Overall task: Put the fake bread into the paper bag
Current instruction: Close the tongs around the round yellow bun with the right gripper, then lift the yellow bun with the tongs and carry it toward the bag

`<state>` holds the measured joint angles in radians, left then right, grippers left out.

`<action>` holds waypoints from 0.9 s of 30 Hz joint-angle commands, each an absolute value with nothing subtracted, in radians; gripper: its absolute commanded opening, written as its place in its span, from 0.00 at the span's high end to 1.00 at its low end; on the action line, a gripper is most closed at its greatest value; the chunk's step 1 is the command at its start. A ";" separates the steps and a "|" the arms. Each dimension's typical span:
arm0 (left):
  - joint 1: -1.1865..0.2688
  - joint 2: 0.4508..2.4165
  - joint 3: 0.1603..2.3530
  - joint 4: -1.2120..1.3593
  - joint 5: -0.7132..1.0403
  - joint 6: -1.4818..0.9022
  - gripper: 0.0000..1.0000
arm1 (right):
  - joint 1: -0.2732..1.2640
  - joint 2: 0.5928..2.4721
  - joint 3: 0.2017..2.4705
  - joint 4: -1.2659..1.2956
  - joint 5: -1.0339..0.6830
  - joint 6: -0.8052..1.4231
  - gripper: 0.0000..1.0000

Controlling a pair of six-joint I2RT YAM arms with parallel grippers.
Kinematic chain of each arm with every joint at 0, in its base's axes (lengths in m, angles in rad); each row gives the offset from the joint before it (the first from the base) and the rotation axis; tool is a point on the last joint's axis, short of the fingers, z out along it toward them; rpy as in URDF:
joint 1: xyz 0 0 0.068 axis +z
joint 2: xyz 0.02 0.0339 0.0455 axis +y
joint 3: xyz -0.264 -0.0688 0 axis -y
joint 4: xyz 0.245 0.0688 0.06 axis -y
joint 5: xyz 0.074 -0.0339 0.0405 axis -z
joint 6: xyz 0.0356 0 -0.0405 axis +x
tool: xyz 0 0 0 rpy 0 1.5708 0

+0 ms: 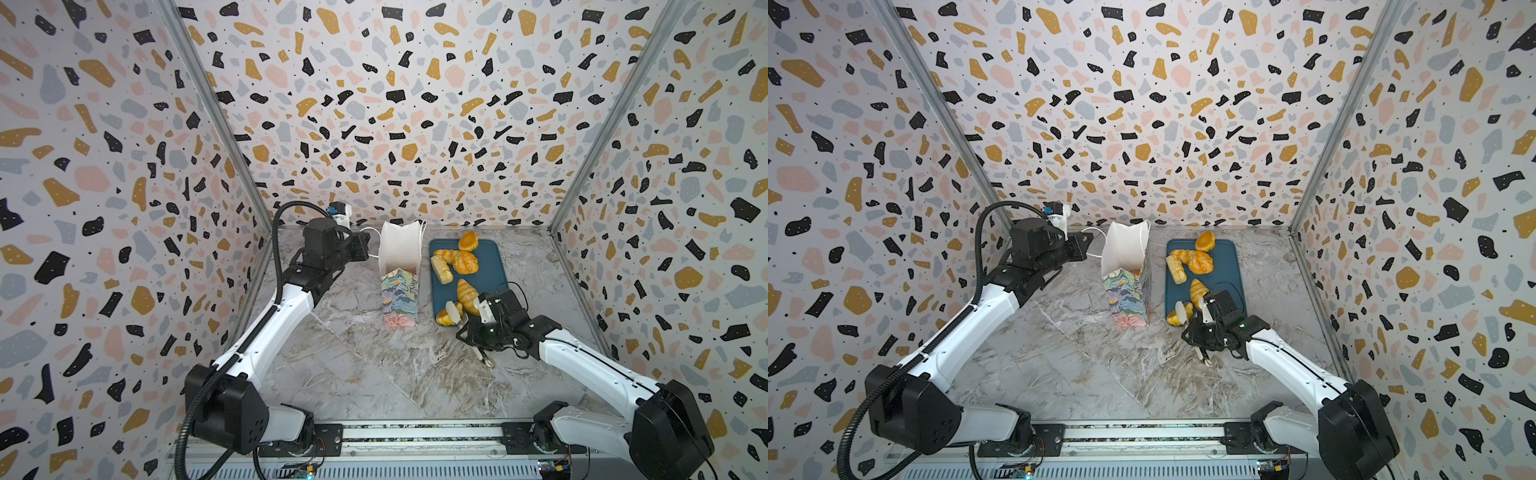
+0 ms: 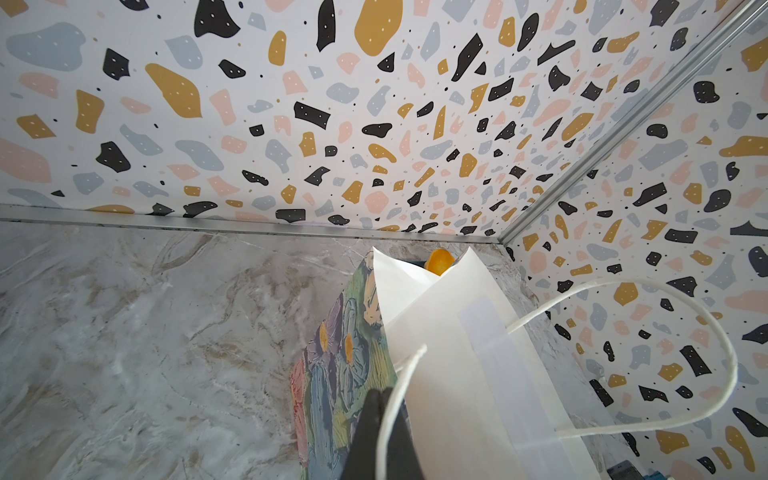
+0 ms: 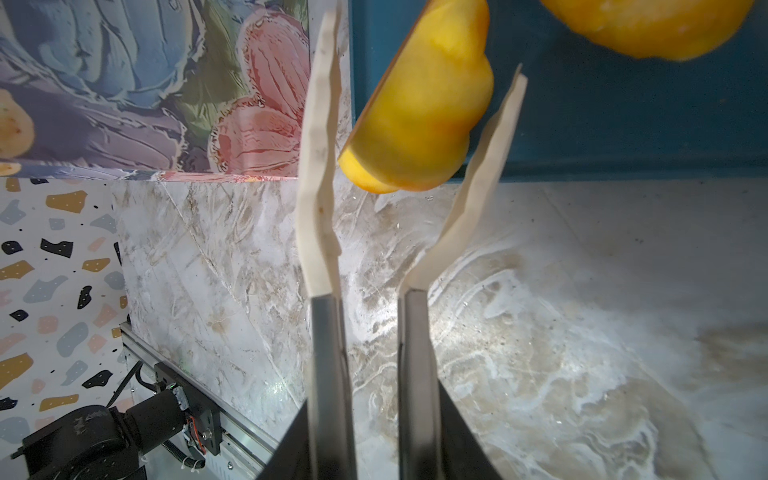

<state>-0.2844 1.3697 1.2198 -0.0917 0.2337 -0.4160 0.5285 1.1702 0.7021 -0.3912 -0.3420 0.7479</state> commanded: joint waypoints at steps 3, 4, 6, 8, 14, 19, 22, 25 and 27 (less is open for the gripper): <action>-0.280 1.350 1.213 -0.064 0.231 -0.417 1.00 | 0.533 1.164 0.703 -0.369 -0.351 0.742 0.66; -0.280 1.350 1.212 -0.064 0.232 -0.417 1.00 | 0.532 1.165 0.701 -0.369 -0.350 0.742 0.66; -0.279 1.351 1.212 -0.064 0.230 -0.416 1.00 | 0.531 1.168 0.701 -0.368 -0.349 0.741 0.66; -0.280 1.353 1.215 -0.066 0.230 -0.416 1.00 | 0.532 1.172 0.701 -0.367 -0.353 0.741 0.68; -0.280 1.356 1.215 -0.066 0.232 -0.417 1.00 | 0.532 1.169 0.696 -0.364 -0.357 0.738 0.78; -0.281 1.355 1.211 -0.063 0.230 -0.416 1.00 | 0.531 1.164 0.710 -0.370 -0.356 0.736 0.82; -0.280 1.360 1.214 -0.066 0.232 -0.416 1.00 | 0.532 1.158 0.728 -0.379 -0.351 0.734 0.82; -0.281 1.358 1.211 -0.063 0.229 -0.415 1.00 | 0.532 1.154 0.744 -0.383 -0.345 0.732 0.82; -0.279 1.362 1.213 -0.066 0.228 -0.416 1.00 | 0.532 1.150 0.750 -0.382 -0.345 0.731 0.83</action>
